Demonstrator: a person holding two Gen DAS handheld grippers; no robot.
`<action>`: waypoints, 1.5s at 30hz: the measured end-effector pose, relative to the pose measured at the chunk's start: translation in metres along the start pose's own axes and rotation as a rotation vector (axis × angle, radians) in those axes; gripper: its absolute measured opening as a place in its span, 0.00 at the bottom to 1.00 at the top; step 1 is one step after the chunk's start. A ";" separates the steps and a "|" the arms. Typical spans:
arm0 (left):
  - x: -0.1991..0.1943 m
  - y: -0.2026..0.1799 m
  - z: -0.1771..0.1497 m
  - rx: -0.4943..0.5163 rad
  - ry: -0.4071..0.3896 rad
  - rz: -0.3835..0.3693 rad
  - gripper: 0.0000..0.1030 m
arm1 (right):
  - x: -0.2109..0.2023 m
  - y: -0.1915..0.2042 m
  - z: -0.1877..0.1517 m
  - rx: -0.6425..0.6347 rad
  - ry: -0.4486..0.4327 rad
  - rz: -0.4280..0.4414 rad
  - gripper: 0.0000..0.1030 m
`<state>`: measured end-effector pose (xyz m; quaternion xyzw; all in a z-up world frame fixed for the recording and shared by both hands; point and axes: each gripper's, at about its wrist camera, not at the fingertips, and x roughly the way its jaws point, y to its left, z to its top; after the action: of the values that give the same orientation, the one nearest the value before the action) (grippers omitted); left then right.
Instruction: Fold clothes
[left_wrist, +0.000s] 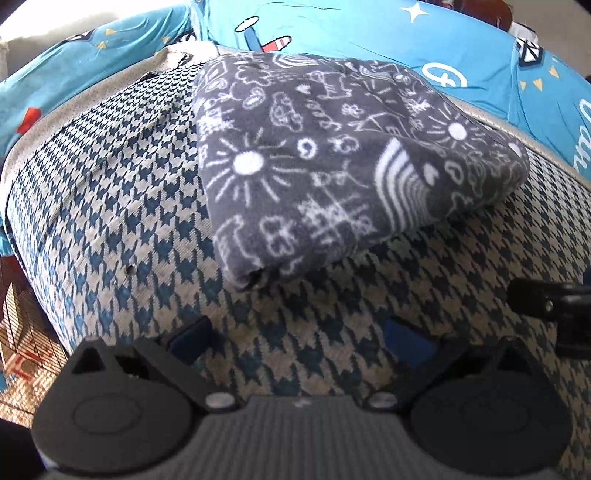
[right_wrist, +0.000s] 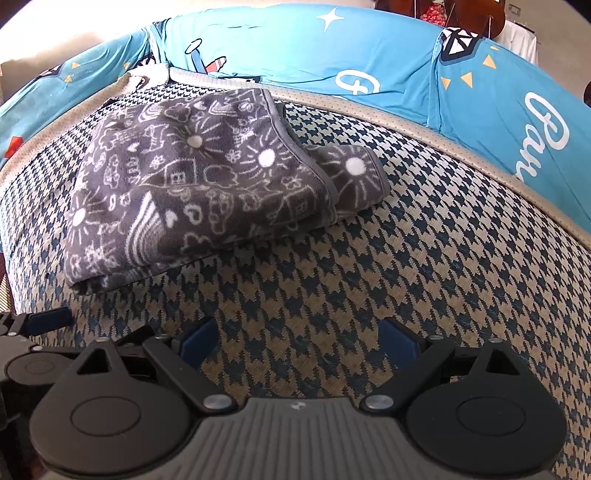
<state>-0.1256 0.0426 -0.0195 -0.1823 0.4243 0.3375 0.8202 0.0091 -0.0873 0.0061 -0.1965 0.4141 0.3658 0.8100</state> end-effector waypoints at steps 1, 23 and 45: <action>0.000 0.000 0.000 -0.002 0.000 0.001 1.00 | 0.000 0.000 0.000 0.002 0.001 0.000 0.92; 0.002 -0.001 -0.001 0.012 0.006 0.013 1.00 | 0.000 -0.002 0.003 0.038 -0.006 0.024 0.92; -0.019 -0.006 0.000 0.028 -0.029 0.011 1.00 | -0.001 -0.006 0.008 0.060 -0.034 0.003 0.92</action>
<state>-0.1288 0.0306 -0.0036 -0.1637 0.4180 0.3385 0.8270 0.0171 -0.0867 0.0121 -0.1651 0.4113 0.3578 0.8219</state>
